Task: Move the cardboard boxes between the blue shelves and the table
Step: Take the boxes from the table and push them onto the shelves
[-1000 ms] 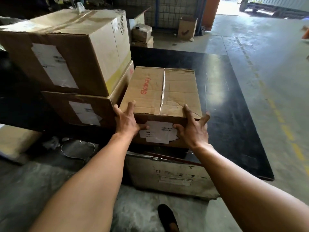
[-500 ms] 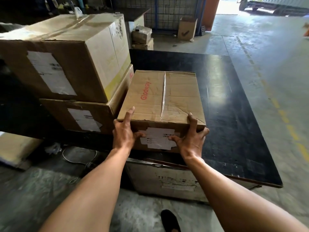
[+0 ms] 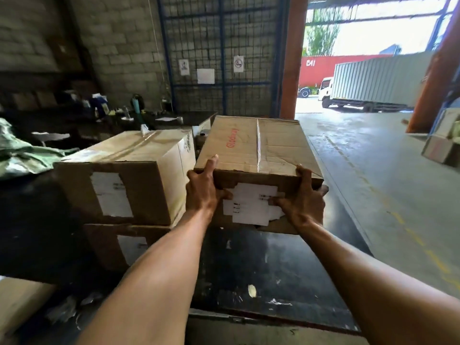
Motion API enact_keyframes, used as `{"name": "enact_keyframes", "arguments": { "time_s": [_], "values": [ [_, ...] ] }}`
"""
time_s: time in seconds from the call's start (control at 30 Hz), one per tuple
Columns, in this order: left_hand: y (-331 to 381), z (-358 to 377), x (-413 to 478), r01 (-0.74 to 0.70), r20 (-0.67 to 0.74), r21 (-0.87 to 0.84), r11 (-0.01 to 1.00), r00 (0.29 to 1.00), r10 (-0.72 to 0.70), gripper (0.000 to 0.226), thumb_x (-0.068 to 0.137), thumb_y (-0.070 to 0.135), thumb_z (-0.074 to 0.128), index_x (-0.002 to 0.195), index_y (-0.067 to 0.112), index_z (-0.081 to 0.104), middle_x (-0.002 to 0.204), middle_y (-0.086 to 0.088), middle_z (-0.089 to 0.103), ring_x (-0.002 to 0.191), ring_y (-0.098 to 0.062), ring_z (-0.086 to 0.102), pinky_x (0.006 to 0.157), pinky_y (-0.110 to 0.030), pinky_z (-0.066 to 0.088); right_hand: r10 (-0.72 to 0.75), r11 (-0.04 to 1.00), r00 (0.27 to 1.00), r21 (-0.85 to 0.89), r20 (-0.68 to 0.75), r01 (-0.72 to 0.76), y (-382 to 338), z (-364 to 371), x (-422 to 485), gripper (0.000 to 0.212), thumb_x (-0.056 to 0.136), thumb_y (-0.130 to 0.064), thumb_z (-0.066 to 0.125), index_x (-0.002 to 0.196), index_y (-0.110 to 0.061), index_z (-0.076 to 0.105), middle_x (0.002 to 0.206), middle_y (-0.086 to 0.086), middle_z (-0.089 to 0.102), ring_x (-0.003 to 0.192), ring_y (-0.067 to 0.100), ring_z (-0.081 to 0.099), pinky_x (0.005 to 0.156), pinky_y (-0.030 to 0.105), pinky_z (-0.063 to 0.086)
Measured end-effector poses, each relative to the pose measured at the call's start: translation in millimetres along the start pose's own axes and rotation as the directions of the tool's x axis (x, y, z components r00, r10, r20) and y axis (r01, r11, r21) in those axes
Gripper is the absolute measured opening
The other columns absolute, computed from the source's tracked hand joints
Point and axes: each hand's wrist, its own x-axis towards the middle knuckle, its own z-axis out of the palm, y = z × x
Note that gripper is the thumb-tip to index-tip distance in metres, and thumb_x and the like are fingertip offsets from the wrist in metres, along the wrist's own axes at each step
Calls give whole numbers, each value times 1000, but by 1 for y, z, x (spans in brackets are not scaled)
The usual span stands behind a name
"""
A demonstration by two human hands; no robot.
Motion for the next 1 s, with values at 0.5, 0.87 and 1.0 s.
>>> {"name": "enact_keyframes", "arguments": {
  "time_s": [0.5,0.87,1.0],
  "values": [
    [147,-210,6,-197,-455,467,862,783,425,76,81,39,76,143,39,33,123,-9,40,111,-30,50,77,-21,53,-327,879,938,329,-111,345,-218,-46,23,87,69,-38,87,133,-49,29,131,16,36,111,41,54,82,44,51],
    [109,-370,-114,441,-769,580,685,574,282,98,69,30,87,146,43,28,128,-19,39,109,-38,52,88,-43,46,-660,643,711,672,242,367,-343,54,-90,93,67,-43,89,137,-50,28,131,18,34,106,40,52,80,45,47],
    [113,-378,-167,621,-887,452,640,391,247,99,64,31,90,144,45,33,125,-17,40,108,-37,51,93,-44,45,-778,543,551,764,302,348,-365,63,-132,94,65,-44,89,137,-50,28,128,17,35,109,45,51,91,49,48]
  ]
}}
